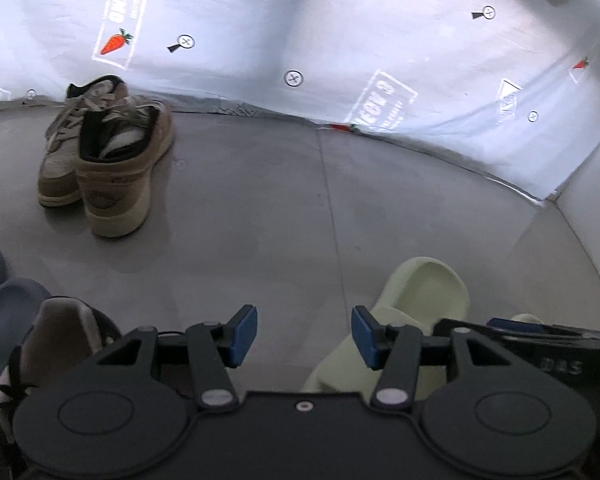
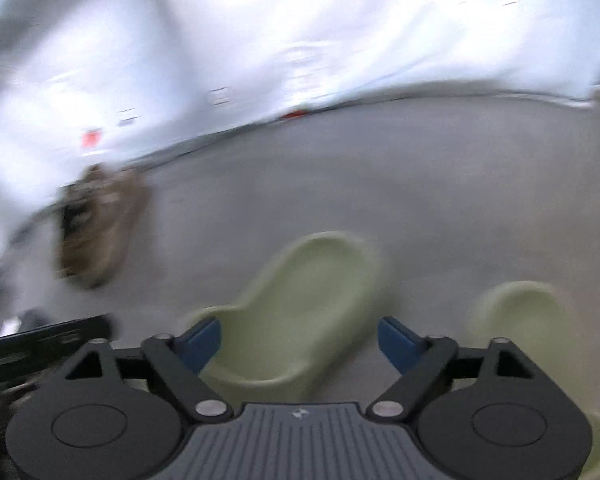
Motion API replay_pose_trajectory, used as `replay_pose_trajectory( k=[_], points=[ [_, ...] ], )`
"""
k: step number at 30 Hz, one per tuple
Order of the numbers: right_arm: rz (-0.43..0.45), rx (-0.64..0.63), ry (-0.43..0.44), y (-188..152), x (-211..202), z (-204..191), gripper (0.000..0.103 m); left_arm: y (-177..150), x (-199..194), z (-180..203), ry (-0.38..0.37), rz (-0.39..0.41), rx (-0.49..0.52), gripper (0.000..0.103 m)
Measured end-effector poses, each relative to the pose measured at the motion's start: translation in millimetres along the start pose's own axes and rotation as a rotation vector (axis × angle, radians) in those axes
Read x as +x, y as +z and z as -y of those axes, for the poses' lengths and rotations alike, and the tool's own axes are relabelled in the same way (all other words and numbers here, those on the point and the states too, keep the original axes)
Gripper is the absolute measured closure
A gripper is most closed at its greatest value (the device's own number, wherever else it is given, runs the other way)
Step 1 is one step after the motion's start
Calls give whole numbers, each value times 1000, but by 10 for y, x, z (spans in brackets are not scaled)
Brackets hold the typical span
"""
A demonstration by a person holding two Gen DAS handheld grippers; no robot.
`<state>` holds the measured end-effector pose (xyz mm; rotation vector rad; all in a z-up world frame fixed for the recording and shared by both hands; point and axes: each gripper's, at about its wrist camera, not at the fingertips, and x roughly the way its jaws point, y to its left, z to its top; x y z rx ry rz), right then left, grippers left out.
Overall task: Organize scattered shoes
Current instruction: 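Grasp a pale green slide by its heel with the right tool, then carry the pale green slide beside the black sneakers with the right tool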
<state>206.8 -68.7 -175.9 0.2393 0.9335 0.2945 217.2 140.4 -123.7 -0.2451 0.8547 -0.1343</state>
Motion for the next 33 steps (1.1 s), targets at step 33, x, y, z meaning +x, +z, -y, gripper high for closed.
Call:
replay_pose_trajectory(
  k=[33],
  points=[
    [-31,-315,159,-802,-669,-229,10,-521,-717,181,-12,15,-17,50]
  ],
)
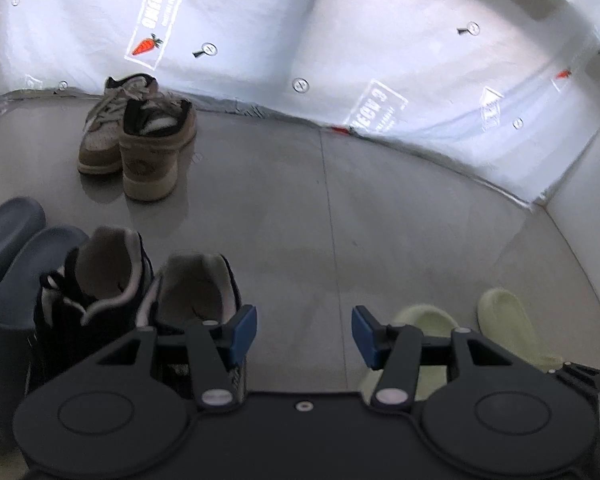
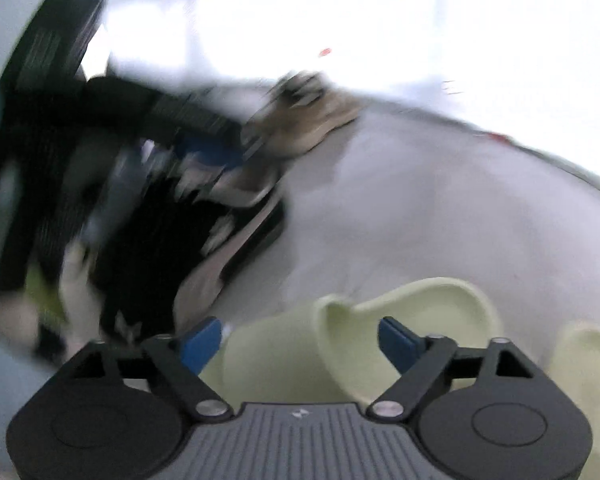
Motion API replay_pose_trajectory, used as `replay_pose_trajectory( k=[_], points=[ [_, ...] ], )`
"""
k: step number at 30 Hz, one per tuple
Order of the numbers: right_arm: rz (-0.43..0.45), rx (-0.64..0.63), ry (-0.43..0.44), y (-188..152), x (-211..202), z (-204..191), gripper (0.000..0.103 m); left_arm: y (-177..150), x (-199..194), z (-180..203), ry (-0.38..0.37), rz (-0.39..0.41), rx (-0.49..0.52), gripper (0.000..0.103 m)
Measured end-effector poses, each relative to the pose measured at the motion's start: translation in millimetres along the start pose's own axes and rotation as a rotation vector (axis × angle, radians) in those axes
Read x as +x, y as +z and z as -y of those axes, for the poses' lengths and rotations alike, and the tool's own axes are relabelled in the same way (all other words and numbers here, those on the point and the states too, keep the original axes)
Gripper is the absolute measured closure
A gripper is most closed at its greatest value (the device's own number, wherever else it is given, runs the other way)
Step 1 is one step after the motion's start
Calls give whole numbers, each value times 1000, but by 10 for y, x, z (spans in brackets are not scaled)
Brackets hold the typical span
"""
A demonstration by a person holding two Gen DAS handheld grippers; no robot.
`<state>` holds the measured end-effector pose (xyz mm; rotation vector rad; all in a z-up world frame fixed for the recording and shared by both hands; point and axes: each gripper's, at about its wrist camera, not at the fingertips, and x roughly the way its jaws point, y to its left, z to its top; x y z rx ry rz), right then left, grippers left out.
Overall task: Organize scattered shoes
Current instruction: 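Carry the pale green slide beside the black sneakers with the right tool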
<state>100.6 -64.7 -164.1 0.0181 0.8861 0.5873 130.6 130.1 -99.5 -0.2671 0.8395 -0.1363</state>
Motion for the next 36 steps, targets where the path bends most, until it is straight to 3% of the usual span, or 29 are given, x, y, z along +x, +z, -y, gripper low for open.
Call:
replay_pose_trajectory(
  k=[3,7,8,11,19,22,24,26,28,30,33,36],
  points=[
    [-36,213,-42,-79,-31,263,10,-63,-22,61,-13,-16,24,50],
    [-88,469,70,-363,75,558,20,-130,-56,123,-21,-26,65,50],
    [-93,460,72,-399,106,538,26,-145,-63,138,-21,-28,76,50],
    [-70,505,121,-445,165,546,30,-175,-75,158,-19,-37,97,50],
    [-77,454,156,-179,448,426,30,-150,-143,97,5,-21,103,50],
    [-80,485,121,-103,480,424,28,-120,-157,47,18,-18,94,50],
    [-82,552,114,-96,515,427,15,-106,-161,20,26,-20,89,50],
    [-65,627,104,-115,512,420,9,-93,-163,-14,34,-20,83,50],
    [-63,691,149,-110,557,370,8,-83,-161,-35,40,-20,79,50],
    [-86,653,115,-54,644,266,8,-76,-161,-51,44,-20,77,49],
    [-130,545,-29,0,788,124,0,-72,-165,-68,47,-21,76,50],
    [-107,522,-11,-26,872,114,4,-56,-172,-105,54,-20,64,50]
  ],
)
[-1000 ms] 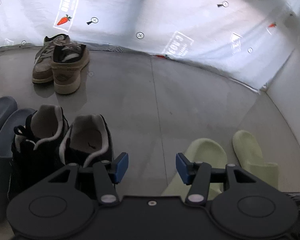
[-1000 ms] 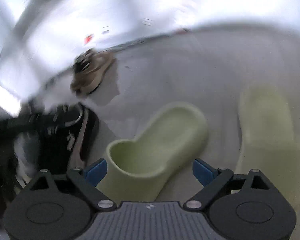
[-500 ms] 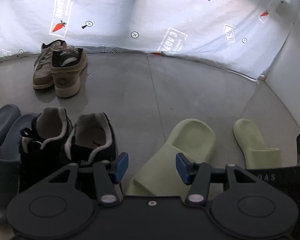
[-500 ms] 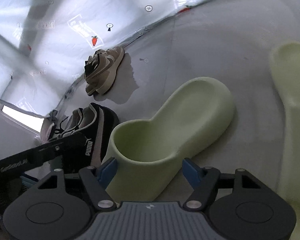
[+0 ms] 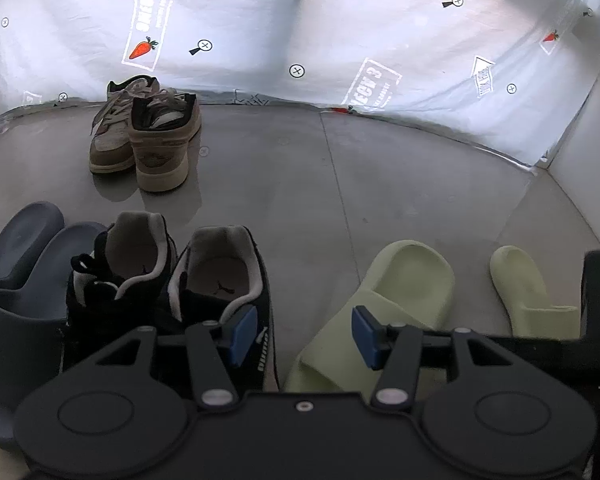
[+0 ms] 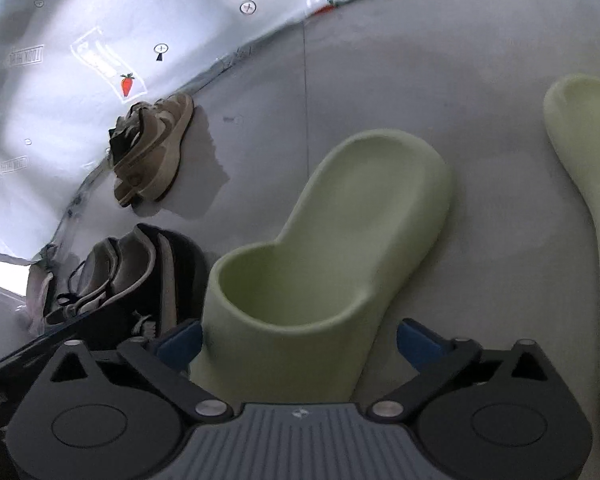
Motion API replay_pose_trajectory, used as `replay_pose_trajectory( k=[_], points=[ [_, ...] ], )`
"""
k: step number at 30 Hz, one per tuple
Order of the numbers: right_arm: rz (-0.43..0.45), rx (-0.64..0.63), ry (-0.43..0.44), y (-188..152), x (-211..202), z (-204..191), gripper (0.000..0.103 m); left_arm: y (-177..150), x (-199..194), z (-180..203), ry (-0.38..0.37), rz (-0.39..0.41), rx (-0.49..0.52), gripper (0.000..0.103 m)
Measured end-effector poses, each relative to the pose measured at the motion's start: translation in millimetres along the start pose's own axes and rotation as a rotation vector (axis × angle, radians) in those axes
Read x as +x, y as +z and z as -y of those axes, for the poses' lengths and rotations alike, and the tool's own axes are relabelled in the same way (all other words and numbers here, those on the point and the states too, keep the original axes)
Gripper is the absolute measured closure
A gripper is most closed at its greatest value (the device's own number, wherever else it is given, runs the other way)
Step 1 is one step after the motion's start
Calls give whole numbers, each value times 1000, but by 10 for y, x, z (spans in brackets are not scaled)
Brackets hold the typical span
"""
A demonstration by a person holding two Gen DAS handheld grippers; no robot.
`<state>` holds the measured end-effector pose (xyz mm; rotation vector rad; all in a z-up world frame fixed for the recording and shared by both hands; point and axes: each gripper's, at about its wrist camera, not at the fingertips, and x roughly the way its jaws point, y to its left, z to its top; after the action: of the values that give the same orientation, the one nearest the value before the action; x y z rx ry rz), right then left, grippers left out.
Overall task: Organize scattered shoes
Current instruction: 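Carry the pale green slide beside the black sneakers with the right tool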
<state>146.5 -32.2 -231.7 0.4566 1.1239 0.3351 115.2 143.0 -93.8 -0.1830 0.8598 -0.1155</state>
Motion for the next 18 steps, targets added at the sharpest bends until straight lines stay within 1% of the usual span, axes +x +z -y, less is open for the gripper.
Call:
replay_pose_trajectory(
  k=[3,4,8,9,10,13,18],
  points=[
    [8,-109,34,6,1,-23,8,13,9,-24,2,-1,-8,50],
    [-2,-152,48,23,-4,-31,9,17,12,-30,1,-1,-10,50],
    [-55,-338,102,67,-39,-132,19,47,33,-9,-9,2,-2,50],
    [-82,-399,123,77,-41,-174,21,53,36,-8,-11,3,-2,50],
    [-102,-430,137,87,-30,-199,22,58,40,-7,-12,4,-1,50],
    [-139,-490,170,55,-50,-250,23,86,49,-18,-9,11,-8,50],
    [-145,-482,192,-18,-32,-309,23,112,62,-36,-7,14,-17,50]
  ],
)
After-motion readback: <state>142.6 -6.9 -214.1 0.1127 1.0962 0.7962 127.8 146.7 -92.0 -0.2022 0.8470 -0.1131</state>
